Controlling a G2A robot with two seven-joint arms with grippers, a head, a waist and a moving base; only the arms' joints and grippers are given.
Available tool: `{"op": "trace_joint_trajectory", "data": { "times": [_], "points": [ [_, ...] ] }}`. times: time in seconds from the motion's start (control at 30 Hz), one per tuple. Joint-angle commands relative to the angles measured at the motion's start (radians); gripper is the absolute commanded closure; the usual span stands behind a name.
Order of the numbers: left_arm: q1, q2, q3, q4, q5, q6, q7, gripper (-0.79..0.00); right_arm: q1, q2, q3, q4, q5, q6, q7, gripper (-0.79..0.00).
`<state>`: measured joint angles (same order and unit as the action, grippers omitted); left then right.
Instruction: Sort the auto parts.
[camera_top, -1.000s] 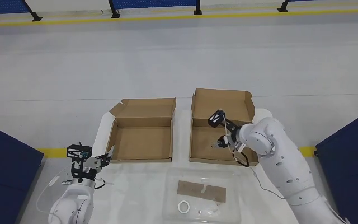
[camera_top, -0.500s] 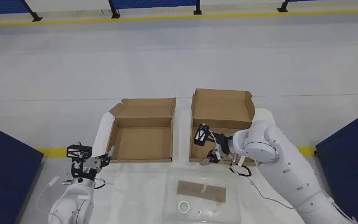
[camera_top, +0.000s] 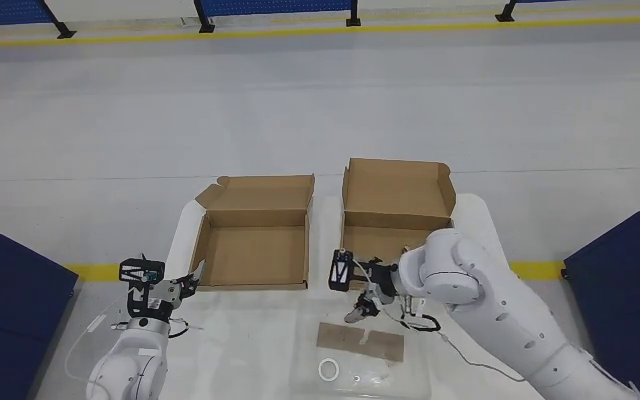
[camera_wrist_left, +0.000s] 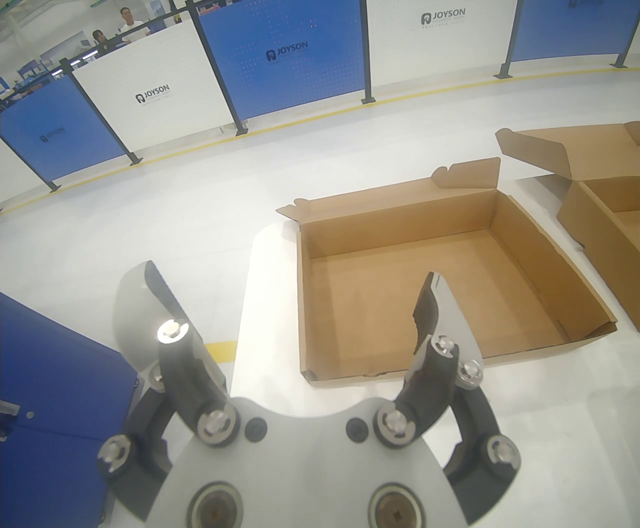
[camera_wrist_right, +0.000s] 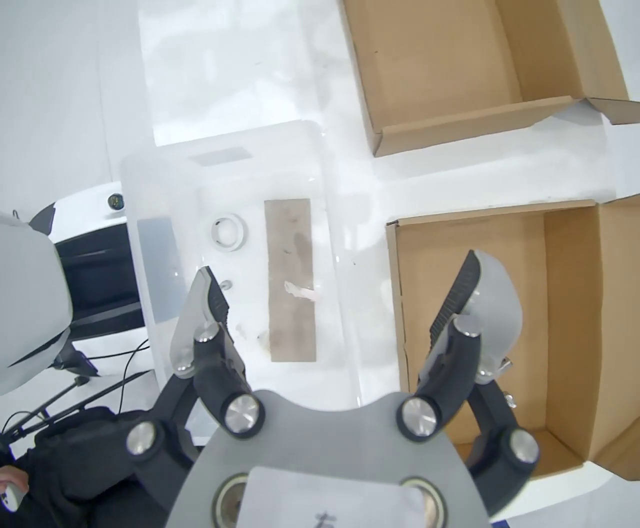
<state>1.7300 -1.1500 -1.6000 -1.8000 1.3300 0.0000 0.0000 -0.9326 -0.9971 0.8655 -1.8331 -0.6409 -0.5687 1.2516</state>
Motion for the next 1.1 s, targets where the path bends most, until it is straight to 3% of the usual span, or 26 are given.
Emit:
{"op": "trace_joint_trajectory", "data": {
  "times": [0.0, 0.23, 0.57, 0.77, 1.07],
  "points": [
    [0.000, 0.000, 0.000, 0.000, 0.000, 0.000, 0.000, -0.785, 0.034, 0.023, -0.049, -0.016, 0.029, 0.024, 0.024, -0.785],
    [0.000, 0.000, 0.000, 0.000, 0.000, 0.000, 0.000, -0.785, 0.150, 0.087, -0.201, -0.045, 0.118, 0.088, 0.088, -0.785],
    [0.000, 0.000, 0.000, 0.000, 0.000, 0.000, 0.000, -0.785, 0.140, 0.085, -0.218, -0.066, 0.102, 0.081, 0.081, -0.785],
    [0.000, 0.000, 0.000, 0.000, 0.000, 0.000, 0.000, -0.785, 0.203, 0.082, -0.356, -0.129, 0.082, 0.143, 0.143, -0.785],
    [0.000, 0.000, 0.000, 0.000, 0.000, 0.000, 0.000, -0.785, 0.326, 0.068, -0.518, -0.068, 0.160, 0.200, 0.200, -0.785]
  ]
}}
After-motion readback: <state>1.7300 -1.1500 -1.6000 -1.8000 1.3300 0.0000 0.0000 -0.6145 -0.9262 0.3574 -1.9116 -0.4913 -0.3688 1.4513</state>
